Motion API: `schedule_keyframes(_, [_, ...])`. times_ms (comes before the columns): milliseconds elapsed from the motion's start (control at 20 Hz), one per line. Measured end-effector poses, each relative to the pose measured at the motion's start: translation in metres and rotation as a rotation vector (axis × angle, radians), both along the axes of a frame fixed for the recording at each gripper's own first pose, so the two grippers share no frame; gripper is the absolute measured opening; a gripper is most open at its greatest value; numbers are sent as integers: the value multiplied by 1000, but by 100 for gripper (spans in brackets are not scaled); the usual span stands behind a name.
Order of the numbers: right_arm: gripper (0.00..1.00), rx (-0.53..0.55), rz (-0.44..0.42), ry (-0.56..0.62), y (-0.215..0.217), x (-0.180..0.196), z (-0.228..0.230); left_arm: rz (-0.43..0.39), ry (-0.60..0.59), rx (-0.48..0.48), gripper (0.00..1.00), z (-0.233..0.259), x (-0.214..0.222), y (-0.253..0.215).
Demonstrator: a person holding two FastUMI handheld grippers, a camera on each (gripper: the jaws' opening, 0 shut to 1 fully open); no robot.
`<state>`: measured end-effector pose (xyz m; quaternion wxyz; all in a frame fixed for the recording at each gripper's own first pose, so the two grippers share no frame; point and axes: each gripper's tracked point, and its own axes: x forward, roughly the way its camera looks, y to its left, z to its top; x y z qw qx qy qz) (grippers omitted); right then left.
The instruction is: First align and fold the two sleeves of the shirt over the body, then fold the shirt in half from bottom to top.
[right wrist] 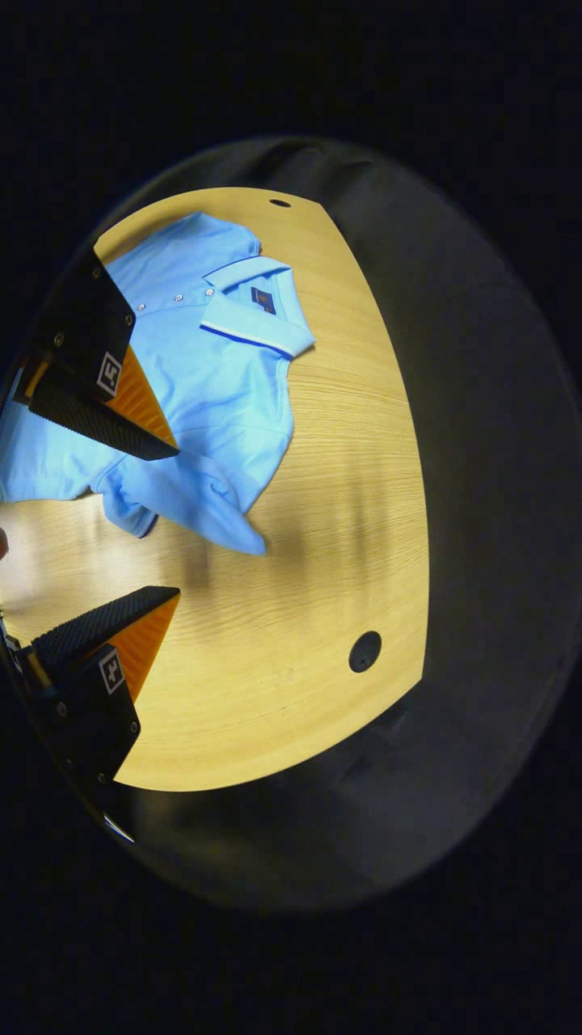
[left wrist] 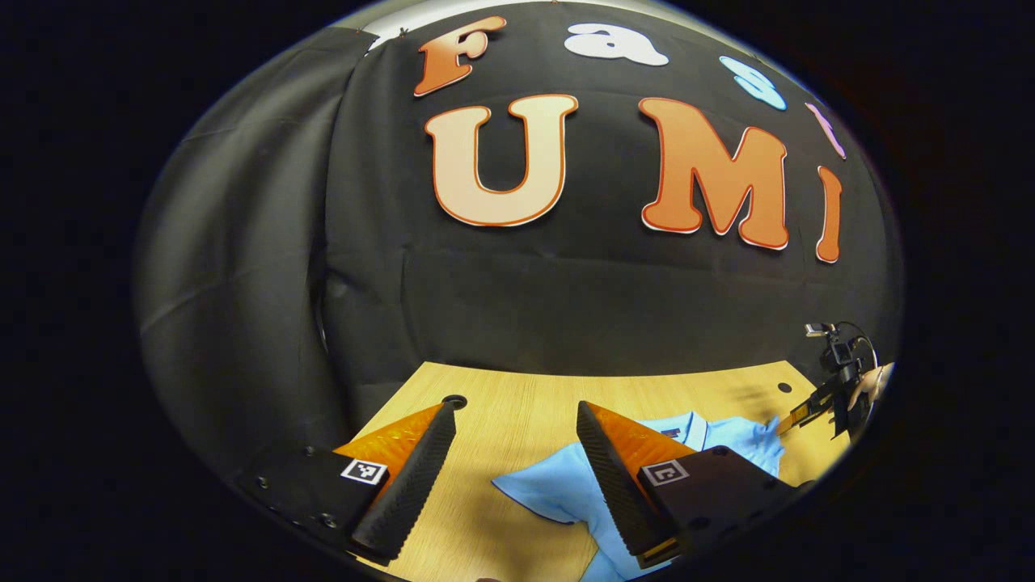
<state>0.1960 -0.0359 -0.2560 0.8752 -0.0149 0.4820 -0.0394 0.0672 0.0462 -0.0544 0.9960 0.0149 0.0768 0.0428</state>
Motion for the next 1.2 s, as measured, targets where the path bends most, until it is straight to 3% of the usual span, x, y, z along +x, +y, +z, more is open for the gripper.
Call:
schedule_keyframes(550, [95,29,-38,108,-6,8,-38,37,67,-20,98,-28,-1,15])
schedule_keyframes(800, [81,14,-46,103,-11,10,-36,37,71,-26,98,-31,-3,15])
schedule_keyframes(900, [68,18,-60,93,-13,10,-37,35,72,-25,98,-34,-4,14])
schedule_keyframes(950, [52,24,-71,87,-11,10,-37,33,73,-22,98,-34,-5,13])
schedule_keyframes(1150, [7,40,-71,64,-3,11,-37,33,74,-13,98,-34,-11,17])
schedule_keyframes(1200, [5,35,-65,61,-2,11,-38,34,72,-15,98,-35,-12,19])
